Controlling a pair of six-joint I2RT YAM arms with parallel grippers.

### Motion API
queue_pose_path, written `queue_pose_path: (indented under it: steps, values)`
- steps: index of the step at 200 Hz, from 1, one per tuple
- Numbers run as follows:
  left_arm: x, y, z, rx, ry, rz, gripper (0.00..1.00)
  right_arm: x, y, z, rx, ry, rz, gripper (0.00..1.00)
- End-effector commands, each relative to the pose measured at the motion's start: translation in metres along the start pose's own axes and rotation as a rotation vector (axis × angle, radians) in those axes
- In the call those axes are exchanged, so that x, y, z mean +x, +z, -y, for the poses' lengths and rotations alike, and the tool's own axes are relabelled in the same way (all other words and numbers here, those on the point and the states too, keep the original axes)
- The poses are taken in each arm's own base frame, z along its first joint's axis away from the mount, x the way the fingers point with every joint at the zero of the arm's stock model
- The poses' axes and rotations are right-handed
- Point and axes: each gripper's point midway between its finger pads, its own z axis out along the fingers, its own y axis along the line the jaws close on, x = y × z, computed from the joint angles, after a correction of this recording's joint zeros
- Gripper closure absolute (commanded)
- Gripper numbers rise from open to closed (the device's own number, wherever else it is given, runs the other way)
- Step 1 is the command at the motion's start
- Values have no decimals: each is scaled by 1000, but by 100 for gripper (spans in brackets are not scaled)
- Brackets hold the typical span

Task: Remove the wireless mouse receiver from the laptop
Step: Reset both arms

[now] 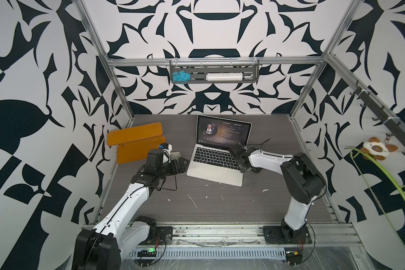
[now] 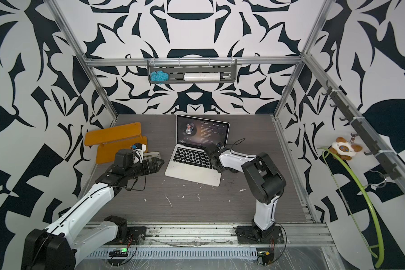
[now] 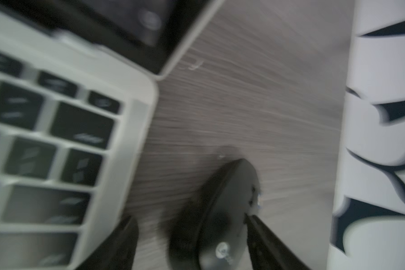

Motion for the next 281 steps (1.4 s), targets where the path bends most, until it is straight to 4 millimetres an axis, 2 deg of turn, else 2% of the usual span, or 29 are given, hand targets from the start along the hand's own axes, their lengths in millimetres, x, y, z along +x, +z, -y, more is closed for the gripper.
queue_pose_path:
  steps: [1,20,39,89,103,118,133,170,207,253,262,281]
  values:
    - [-7,-2,-10,-68,12,10,1,-10,-15,-32,-339,85,58,4]
    - [-11,-4,-12,-83,14,28,1,-22,-31,-24,-457,147,115,4]
    - [-19,-9,-15,-104,15,67,1,-34,-50,-1,-554,237,191,4]
    - [-59,-27,-24,-213,132,240,1,-53,-70,112,-528,562,418,4]
    - [-70,-30,-24,-227,213,292,1,-55,-72,133,-475,598,535,4]
    - [-81,-32,-29,-252,281,348,1,-55,-74,146,-429,609,671,4]
    - [-87,-30,-36,-270,342,389,1,-50,-72,150,-364,568,790,4]
    - [-94,-24,-71,-291,290,406,1,-31,-28,144,-225,480,805,4]
    - [-93,-20,-99,-280,319,473,1,-24,-19,141,-197,497,888,4]
    - [-89,0,-106,-247,419,494,1,-16,-10,132,-210,490,910,5]
    - [-82,12,-113,-247,420,466,1,-14,-10,129,-214,482,916,5]
    - [-79,18,-113,-229,462,481,1,-15,-6,128,-219,483,898,5]
